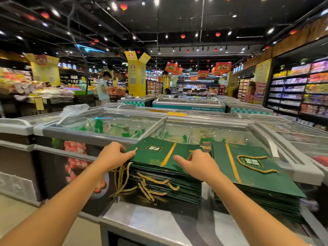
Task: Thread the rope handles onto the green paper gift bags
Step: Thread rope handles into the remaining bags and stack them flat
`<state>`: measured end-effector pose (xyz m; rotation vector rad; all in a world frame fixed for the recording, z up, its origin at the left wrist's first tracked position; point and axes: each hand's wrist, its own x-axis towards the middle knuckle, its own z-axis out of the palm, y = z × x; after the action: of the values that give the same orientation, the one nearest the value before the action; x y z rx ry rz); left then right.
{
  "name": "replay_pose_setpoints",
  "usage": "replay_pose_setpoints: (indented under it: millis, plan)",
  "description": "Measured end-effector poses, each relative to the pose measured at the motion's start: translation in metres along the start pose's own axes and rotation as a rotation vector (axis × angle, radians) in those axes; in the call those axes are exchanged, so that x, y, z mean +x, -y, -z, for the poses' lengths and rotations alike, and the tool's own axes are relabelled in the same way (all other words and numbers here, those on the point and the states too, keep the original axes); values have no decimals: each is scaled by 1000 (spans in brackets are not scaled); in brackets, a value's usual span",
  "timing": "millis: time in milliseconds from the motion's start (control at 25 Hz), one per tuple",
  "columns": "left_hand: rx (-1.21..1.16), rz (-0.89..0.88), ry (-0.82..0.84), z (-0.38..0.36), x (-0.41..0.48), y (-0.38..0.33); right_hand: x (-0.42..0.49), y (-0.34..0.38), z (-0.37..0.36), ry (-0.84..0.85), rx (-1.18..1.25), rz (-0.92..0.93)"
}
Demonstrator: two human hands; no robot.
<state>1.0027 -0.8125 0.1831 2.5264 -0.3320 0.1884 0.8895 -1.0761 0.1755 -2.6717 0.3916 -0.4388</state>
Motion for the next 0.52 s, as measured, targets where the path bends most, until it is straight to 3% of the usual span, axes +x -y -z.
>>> replay_pose_setpoints:
  millis: [160,280,520]
  plan:
    - [-155,-24,-105,-9,-13,-6,-2,8,-4,35,-10,-87]
    - [-220,-61,-236,-15,-24,-5,-7,9,-5,44,195,-138]
    - [-374,-197,-374,-5,-49,-10,-33,13,8,-105,525,-103]
